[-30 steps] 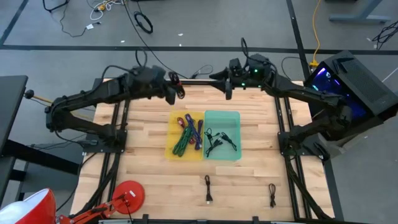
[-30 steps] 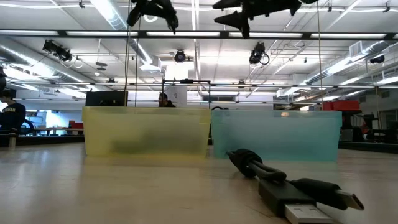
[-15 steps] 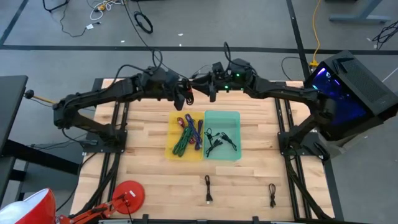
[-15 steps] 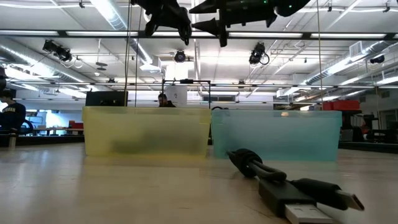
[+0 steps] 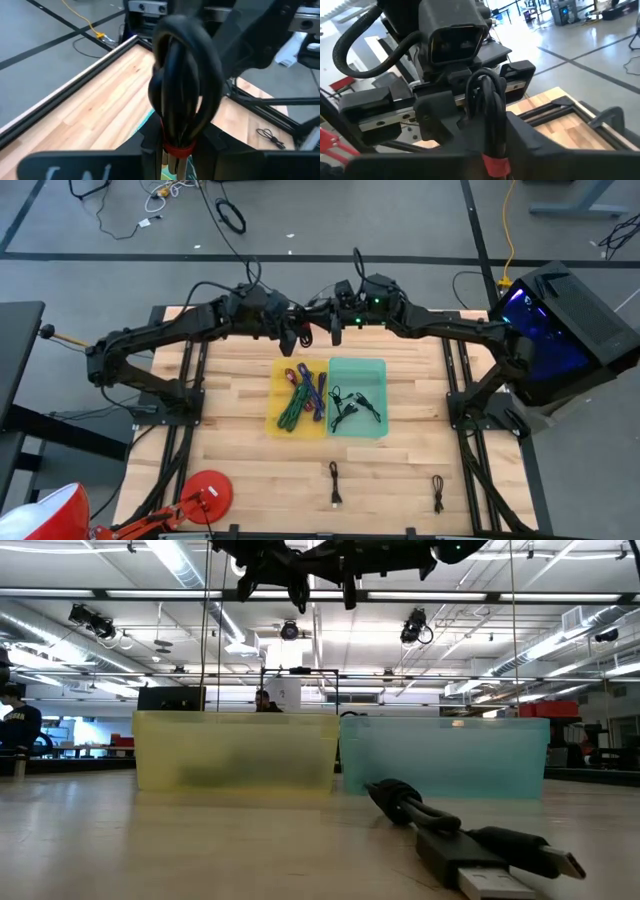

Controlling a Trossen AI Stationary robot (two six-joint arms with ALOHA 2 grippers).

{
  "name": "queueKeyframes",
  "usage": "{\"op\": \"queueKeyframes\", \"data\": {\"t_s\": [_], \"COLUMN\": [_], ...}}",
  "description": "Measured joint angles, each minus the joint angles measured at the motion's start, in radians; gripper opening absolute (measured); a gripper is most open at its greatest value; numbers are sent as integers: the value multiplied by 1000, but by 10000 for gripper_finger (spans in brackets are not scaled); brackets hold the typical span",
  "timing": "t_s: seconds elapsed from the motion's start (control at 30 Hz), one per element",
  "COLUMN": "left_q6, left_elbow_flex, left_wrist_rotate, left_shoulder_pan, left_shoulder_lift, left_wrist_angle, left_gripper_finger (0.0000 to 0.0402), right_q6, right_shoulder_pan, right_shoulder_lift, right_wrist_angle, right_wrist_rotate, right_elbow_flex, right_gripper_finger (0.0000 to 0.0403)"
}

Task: Pick & Place USB Port
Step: Put the black charger cable into the green bin

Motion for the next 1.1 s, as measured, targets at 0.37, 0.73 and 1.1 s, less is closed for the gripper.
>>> {"op": "queueKeyframes", "data": {"t_s": [0.37, 0.73, 1.1], "left_q6": [-40, -3, 72], "left_elbow_flex": [-1, 0, 0], "left_wrist_rotate": [-6, -94, -206], "left_shoulder_pan": [11, 69, 188], "left_shoulder_lift": [3, -62, -134], "left_wrist_angle": [9, -132, -225], "left_gripper_finger": [156, 234, 220], "right_q6": [4, -6, 56], "right_shoulder_pan": [-58, -75, 7], "right_shoulder_lift": [-1, -33, -183], "right_wrist_angle": [-40, -284, -802], "right_wrist_rotate": [20, 19, 150], "right_elbow_flex": [1, -2, -2], "right_gripper_finger": [4, 2, 1]}}
